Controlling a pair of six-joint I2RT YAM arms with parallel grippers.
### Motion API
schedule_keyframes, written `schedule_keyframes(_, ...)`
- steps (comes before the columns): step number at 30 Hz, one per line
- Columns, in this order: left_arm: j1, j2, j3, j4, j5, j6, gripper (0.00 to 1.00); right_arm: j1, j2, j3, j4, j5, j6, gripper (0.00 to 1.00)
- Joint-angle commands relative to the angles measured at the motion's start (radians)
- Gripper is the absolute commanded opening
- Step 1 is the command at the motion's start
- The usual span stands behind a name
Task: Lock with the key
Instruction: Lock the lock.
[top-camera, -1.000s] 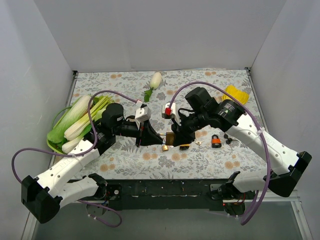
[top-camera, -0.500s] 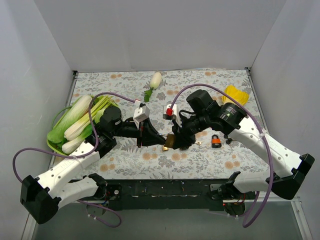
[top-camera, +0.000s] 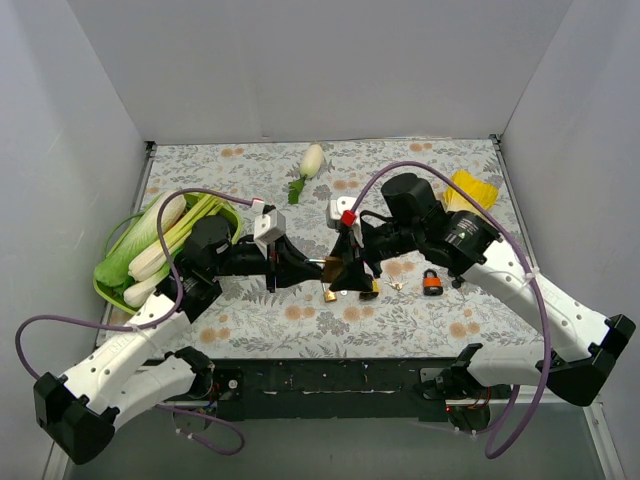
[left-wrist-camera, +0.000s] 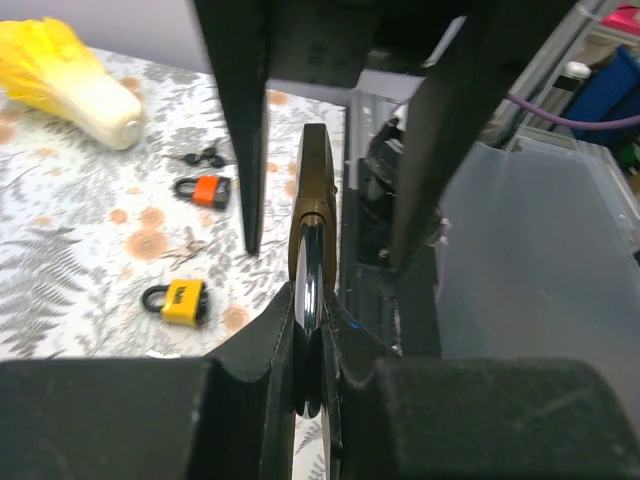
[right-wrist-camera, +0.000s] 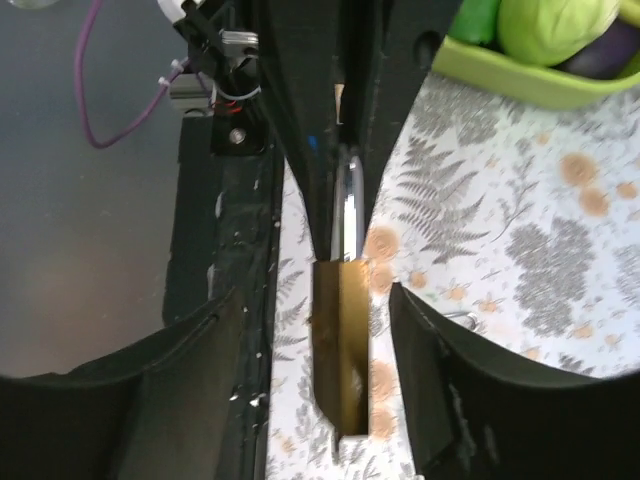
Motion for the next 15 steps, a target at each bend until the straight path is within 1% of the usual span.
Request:
schedule_keyframes(1,0.106,-0.015,0.076,0.0,0.021,0.055,0.0,-0.059,-0.034,0.022,0.119,-0.058,-0.037,0.7)
schedule_keyframes(4,0.146,-0.011,0.107,-0.063,0.048,0.089,0.0,-0.113,-0.04,0.042,0.005,-0.068,-0.095,0.71)
schedule_keyframes(5,0.15,-0.011,0.114,-0.08,0.072,0.128,0.0,-0.125,-0.04,0.049,-0.027,-0.07,-0.129,0.68)
schedule_keyframes(7,0.154,-0.006,0.133,-0.123,0.086,0.152,0.0,-0.144,-0.042,0.068,-0.098,-0.067,-0.169,0.64)
schedule_keyframes(8,0.154,-0.003,0.137,-0.132,0.103,0.165,0.0,-0.147,-0.043,0.071,-0.112,-0.062,-0.181,0.6)
schedule_keyframes(10,0.155,0.003,0.147,-0.137,0.12,0.164,0.0,-0.147,-0.049,0.068,-0.121,-0.056,-0.197,0.55)
schedule_keyframes(11,0.154,0.004,0.147,-0.135,0.127,0.158,0.0,-0.149,-0.049,0.066,-0.118,-0.056,-0.198,0.5)
schedule_keyframes(14,0.154,0.012,0.156,-0.137,0.149,0.158,0.0,-0.149,-0.045,0.068,-0.1,-0.055,-0.186,0.44)
schedule_keyframes(15,0.154,0.014,0.157,-0.139,0.152,0.159,0.0,-0.149,-0.042,0.071,-0.093,-0.058,-0.178,0.43)
